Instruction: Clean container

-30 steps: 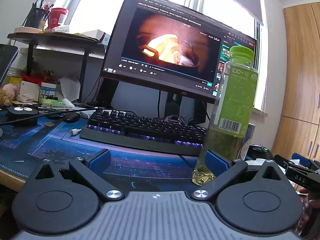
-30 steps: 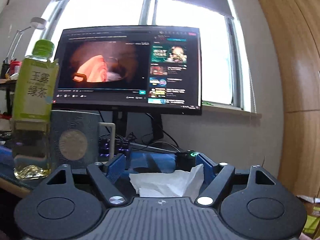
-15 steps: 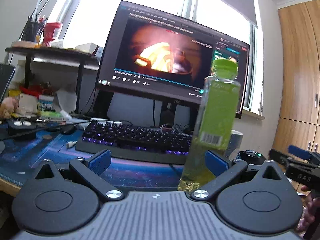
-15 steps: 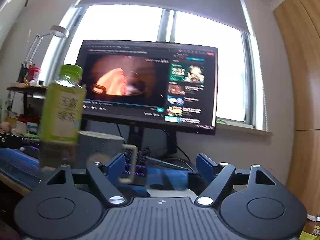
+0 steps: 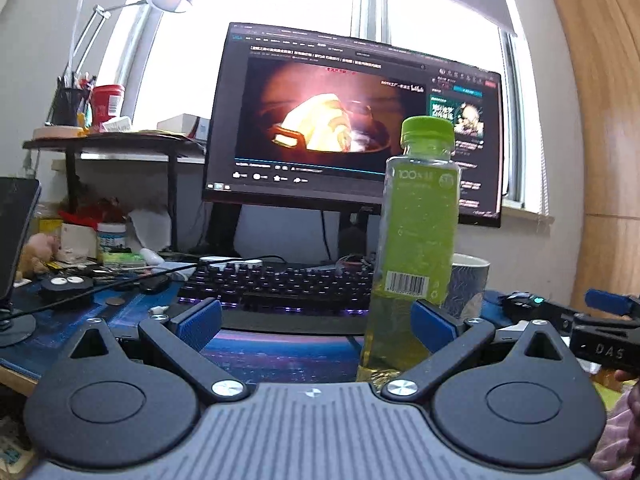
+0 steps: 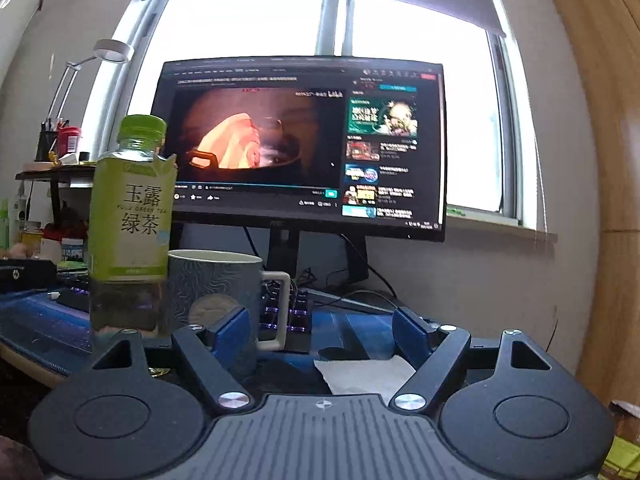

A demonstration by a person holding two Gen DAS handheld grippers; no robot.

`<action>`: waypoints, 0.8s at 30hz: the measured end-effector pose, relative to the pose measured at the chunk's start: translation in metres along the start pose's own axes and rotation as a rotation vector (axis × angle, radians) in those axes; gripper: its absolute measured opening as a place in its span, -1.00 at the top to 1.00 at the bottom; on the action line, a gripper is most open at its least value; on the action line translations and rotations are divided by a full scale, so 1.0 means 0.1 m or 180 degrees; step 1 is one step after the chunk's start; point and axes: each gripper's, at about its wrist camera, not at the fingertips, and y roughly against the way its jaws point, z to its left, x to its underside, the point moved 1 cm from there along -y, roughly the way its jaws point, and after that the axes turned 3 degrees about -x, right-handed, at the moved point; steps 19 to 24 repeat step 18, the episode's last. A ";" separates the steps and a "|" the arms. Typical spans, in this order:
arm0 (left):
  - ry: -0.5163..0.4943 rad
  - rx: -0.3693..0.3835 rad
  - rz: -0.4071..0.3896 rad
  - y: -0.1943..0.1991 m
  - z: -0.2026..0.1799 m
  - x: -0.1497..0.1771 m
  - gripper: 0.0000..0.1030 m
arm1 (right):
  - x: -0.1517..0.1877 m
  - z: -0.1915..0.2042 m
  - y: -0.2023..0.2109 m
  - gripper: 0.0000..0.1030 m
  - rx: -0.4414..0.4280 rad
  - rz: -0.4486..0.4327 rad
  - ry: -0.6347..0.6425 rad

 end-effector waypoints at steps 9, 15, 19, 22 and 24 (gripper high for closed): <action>0.0004 -0.0066 0.0012 -0.01 -0.04 0.00 -1.00 | 0.01 0.01 -0.01 -0.58 0.0026 0.0032 0.0010; 0.0006 -0.0138 -0.0026 0.01 -0.02 0.02 -1.00 | 0.03 -0.03 -0.02 -0.58 0.0044 0.0050 -0.0020; -0.0013 -0.0138 -0.0031 0.02 -0.03 0.03 -1.00 | 0.03 -0.04 -0.02 -0.58 0.0059 0.0058 -0.0032; -0.0013 -0.0138 -0.0031 0.02 -0.03 0.03 -1.00 | 0.03 -0.04 -0.02 -0.58 0.0059 0.0058 -0.0032; -0.0013 -0.0138 -0.0031 0.02 -0.03 0.03 -1.00 | 0.03 -0.04 -0.02 -0.58 0.0059 0.0058 -0.0032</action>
